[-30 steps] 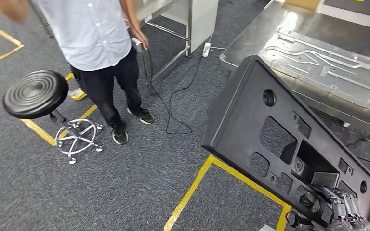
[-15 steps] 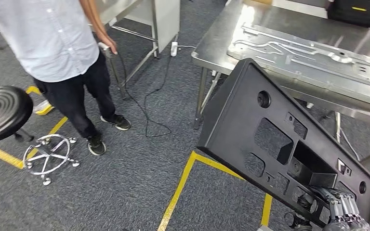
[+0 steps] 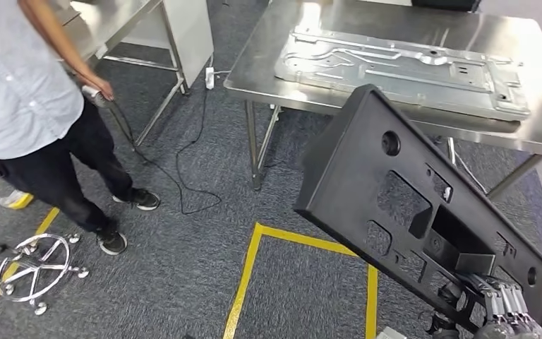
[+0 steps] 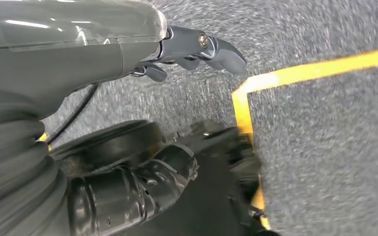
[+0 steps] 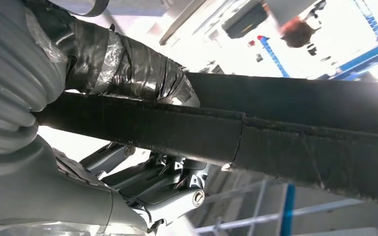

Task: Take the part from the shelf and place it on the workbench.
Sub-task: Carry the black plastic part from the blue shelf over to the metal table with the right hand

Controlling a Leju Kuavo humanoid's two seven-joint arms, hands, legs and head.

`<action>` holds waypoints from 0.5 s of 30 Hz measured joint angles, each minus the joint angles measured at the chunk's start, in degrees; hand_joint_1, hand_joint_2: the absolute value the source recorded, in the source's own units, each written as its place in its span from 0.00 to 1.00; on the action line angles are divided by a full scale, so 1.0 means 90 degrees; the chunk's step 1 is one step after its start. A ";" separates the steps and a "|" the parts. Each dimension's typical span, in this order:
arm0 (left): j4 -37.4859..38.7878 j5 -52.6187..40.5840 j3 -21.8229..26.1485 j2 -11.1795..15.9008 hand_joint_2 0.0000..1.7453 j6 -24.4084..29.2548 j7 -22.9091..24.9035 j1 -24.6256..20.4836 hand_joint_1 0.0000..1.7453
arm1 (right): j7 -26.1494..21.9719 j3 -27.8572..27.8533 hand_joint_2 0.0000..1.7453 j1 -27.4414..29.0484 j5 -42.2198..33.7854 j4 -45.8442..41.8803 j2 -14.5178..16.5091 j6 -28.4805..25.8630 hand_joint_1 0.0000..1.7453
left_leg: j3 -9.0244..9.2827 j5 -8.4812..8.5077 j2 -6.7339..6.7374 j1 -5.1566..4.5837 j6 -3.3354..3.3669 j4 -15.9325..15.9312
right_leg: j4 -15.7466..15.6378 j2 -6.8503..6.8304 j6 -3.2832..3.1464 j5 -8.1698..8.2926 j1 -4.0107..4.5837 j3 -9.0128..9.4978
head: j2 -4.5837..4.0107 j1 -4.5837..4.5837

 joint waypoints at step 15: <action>0.0000 -0.0083 0.0000 0.0012 1.00 -0.0170 0.0031 0.0012 0.00 | -0.0046 0.0241 1.00 -0.0041 0.0328 0.0067 -0.0180 -0.0001 1.00 | 0.0345 0.1029 -0.0033 0.0011 0.0289 -0.1391 | 0.1432 0.0035 0.0399 -0.0817 -0.0045 -0.0593 | 0.0000 0.0014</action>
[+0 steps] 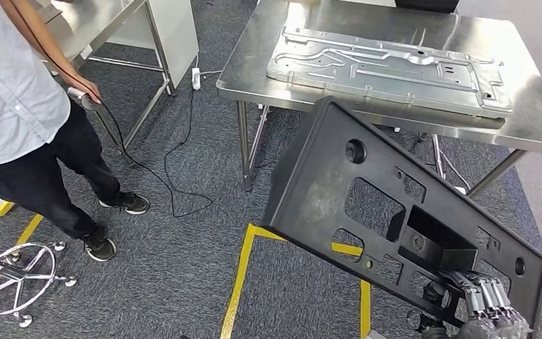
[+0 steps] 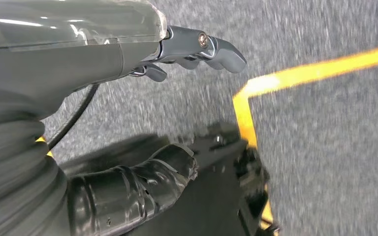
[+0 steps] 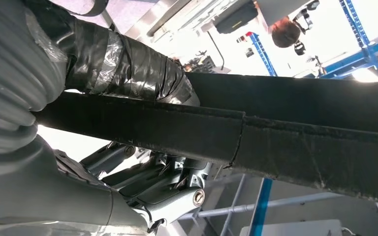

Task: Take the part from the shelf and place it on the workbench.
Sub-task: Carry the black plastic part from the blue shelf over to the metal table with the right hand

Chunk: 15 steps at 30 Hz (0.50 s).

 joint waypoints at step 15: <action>0.0000 0.0009 0.0002 0.0006 1.00 -0.0109 -0.0037 0.0005 0.00 | 0.0156 0.0177 1.00 -0.0021 -0.0152 0.0079 -0.0048 0.0000 1.00 | -0.0496 -0.0794 0.0007 0.0012 -0.0343 0.1269 | -0.1351 -0.0093 -0.0344 0.0700 -0.0008 0.0631 | 0.0000 -0.0015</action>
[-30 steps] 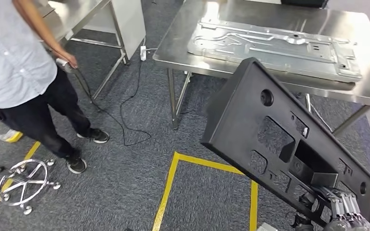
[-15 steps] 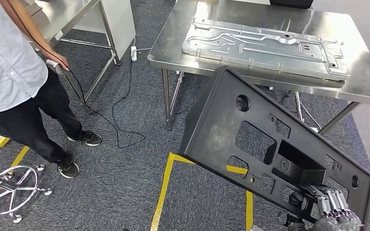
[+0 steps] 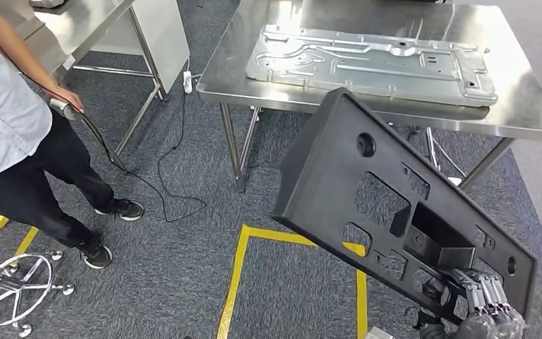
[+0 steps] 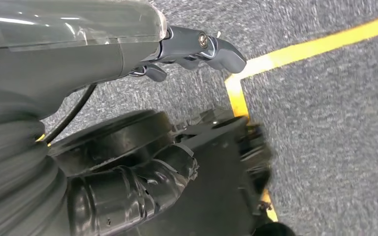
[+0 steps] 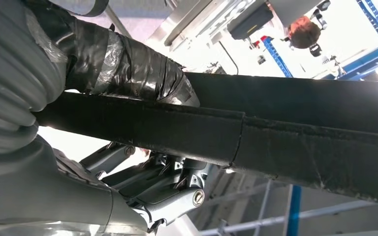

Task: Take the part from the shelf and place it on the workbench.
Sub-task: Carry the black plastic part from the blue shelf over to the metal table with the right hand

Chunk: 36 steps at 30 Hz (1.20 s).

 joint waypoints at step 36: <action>0.0000 -0.0020 0.0000 0.0036 1.00 -0.0039 0.0015 0.0013 0.00 | 0.0016 0.0165 1.00 -0.0029 -0.0143 0.0091 -0.0153 0.0000 1.00 | 0.0056 0.0602 -0.0028 -0.0001 0.0102 -0.0437 | 0.0022 0.0066 0.0007 -0.0111 0.0044 0.0131 | 0.0000 0.0008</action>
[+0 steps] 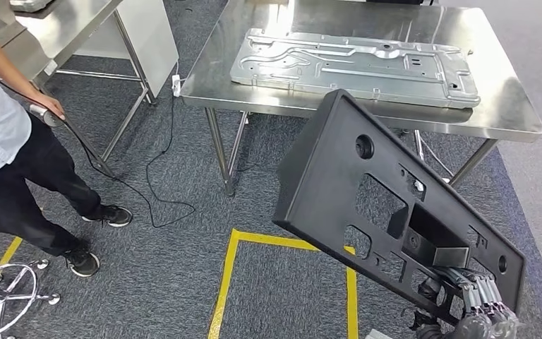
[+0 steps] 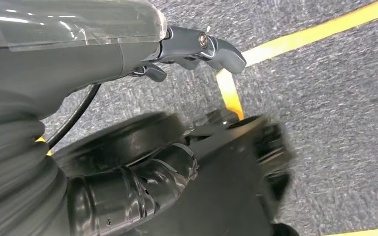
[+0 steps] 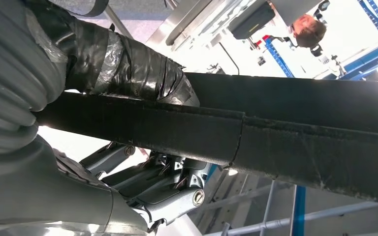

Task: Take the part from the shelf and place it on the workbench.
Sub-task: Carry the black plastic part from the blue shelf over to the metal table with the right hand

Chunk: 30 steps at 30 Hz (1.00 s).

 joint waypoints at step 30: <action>0.0000 -0.0013 0.0000 0.0004 1.00 0.0000 -0.0012 0.0001 0.00 | 0.0023 0.0075 1.00 -0.0062 0.0009 0.0046 -0.0098 0.0000 1.00 | -0.0114 -0.0081 0.0003 0.0006 -0.0049 0.0230 | 0.0003 -0.0019 0.0017 0.0027 -0.0045 -0.0029 | 0.0000 0.0009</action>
